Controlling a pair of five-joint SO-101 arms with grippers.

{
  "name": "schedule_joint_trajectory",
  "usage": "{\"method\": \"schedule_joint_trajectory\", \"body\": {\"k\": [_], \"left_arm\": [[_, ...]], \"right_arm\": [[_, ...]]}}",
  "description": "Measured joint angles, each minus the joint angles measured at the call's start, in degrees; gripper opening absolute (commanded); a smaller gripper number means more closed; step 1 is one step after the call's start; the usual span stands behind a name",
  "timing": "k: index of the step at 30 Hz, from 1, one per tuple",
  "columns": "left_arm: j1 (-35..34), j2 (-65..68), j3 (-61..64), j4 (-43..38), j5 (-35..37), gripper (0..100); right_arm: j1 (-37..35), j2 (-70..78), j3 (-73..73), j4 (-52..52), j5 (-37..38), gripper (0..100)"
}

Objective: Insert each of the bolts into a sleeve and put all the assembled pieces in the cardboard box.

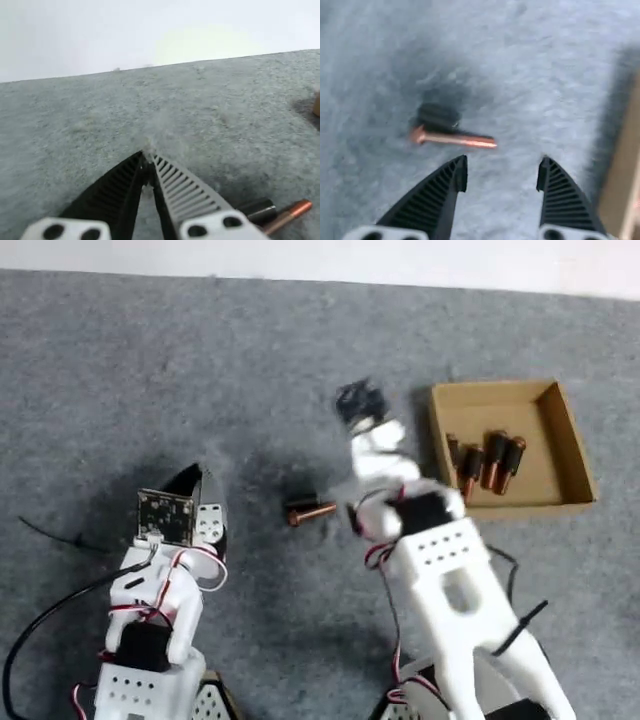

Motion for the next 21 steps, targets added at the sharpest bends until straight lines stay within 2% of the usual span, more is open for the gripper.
{"method": "schedule_joint_trajectory", "body": {"k": [7,12,16,21], "left_arm": [[-4.6,0.0,0.0,0.0,0.0,1],[-10.0,0.0,0.0,-4.0,0.0,1],[-11.8,0.0,0.0,-6.7,0.0,1],[-11.8,0.0,0.0,-7.2,0.0,1]], "right_arm": [[-5.9,-0.1,4.6,-4.4,0.8,20.2],[-6.7,0.9,4.6,-4.4,5.9,20.2],[-6.8,8.2,2.2,-4.4,10.2,20.2],[-6.8,20.7,-5.4,-4.4,11.3,20.2]]}}
